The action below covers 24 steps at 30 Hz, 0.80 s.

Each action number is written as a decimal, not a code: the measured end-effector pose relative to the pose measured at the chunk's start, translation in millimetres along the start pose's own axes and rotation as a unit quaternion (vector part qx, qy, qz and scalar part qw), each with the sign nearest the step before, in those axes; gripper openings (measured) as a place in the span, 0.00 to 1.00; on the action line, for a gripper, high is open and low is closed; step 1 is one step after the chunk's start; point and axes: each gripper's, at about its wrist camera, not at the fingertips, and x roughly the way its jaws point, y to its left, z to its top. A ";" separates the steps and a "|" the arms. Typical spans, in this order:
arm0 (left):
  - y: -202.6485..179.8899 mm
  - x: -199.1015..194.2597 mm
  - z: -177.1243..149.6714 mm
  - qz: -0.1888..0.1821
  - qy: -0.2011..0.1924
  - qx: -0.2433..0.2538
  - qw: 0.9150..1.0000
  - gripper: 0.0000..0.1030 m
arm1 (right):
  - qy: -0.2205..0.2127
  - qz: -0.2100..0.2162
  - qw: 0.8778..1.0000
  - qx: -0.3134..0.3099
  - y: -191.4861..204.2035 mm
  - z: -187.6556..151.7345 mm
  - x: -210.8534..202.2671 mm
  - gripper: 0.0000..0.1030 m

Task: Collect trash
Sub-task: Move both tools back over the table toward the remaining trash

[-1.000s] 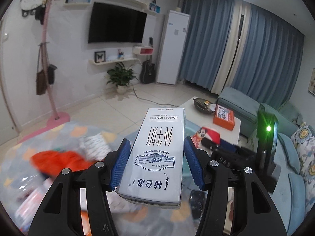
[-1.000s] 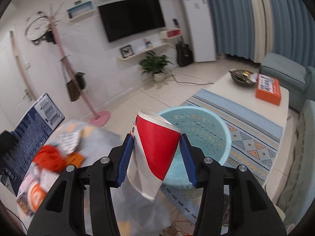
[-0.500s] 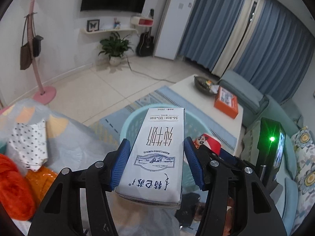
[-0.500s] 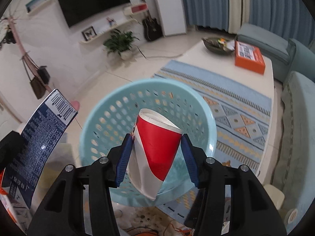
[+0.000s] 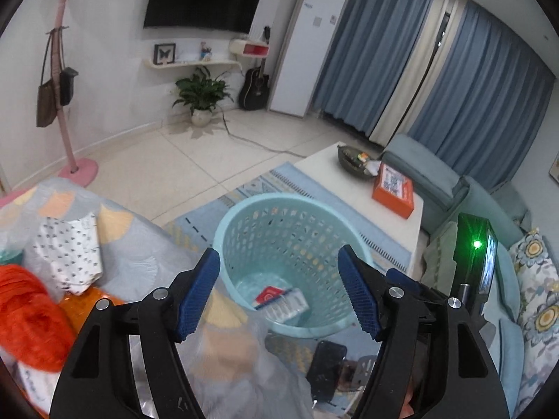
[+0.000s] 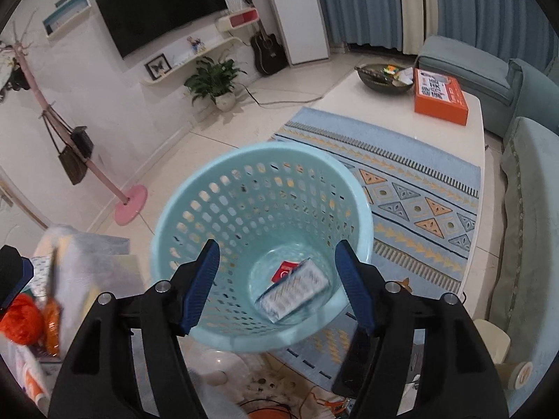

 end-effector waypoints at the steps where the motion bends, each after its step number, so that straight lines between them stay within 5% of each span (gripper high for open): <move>1: -0.8 -6.0 -0.4 0.000 -0.005 0.000 1.000 0.67 | -0.007 0.006 1.000 -0.004 3.0 -0.8 -10.4 0.63; 11: -14.5 -125.1 -6.2 0.008 -0.091 0.004 0.996 0.67 | -0.065 0.079 0.993 -0.059 51.4 -22.1 -110.0 0.63; 17: -7.4 -188.4 -25.5 0.047 -0.125 0.002 0.991 0.67 | -0.081 0.129 0.983 -0.105 91.1 -48.1 -154.4 0.63; 24: 48.1 -245.8 -64.3 0.112 -0.134 -0.048 0.983 0.67 | -0.066 0.177 0.967 -0.171 146.1 -87.5 -174.5 0.63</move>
